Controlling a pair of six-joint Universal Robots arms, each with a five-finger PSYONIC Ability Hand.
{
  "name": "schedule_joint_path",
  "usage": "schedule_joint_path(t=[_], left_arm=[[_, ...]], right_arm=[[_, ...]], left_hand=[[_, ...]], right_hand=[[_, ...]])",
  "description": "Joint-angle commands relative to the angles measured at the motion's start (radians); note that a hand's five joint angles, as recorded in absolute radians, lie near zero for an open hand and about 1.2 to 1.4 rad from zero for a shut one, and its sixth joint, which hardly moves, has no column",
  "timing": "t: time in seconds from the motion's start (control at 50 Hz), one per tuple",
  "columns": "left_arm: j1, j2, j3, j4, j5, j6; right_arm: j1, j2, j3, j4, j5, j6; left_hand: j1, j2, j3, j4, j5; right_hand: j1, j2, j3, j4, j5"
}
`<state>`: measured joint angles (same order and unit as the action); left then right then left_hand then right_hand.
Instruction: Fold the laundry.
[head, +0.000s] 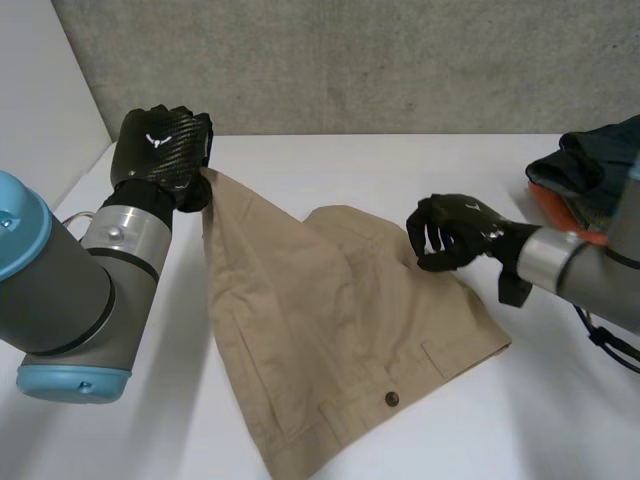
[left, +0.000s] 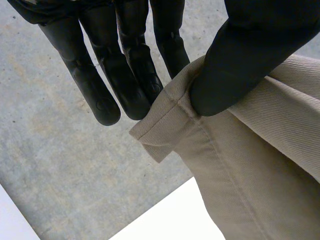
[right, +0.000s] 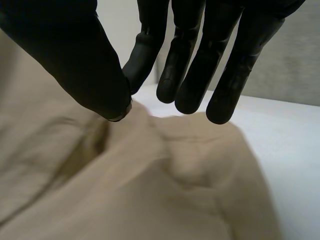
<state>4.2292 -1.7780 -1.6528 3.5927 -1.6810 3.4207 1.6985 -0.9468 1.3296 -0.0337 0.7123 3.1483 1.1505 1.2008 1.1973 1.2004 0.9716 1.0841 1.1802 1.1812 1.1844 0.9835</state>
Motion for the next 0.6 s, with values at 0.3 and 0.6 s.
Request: schedule_joint_path(t=[0.3,0.6], left_arm=[[0.009,-0.012,-0.015,0.001,0.004,-0.001],[0.006,-0.017,-0.019,0.003,0.004,0.000]], right_arm=[[-0.138,-0.116,0.325,-0.468,-0.180,0.006],[-0.135,-0.165,0.454,-0.730,-0.198,-0.011]], left_hand=[[0.246,0.195,0.199,0.196,0.250],[0.246,0.195,0.199,0.196,0.250]], right_hand=[[0.312,0.216,0.215,0.212,0.238],[0.312,0.216,0.215,0.212,0.238]])
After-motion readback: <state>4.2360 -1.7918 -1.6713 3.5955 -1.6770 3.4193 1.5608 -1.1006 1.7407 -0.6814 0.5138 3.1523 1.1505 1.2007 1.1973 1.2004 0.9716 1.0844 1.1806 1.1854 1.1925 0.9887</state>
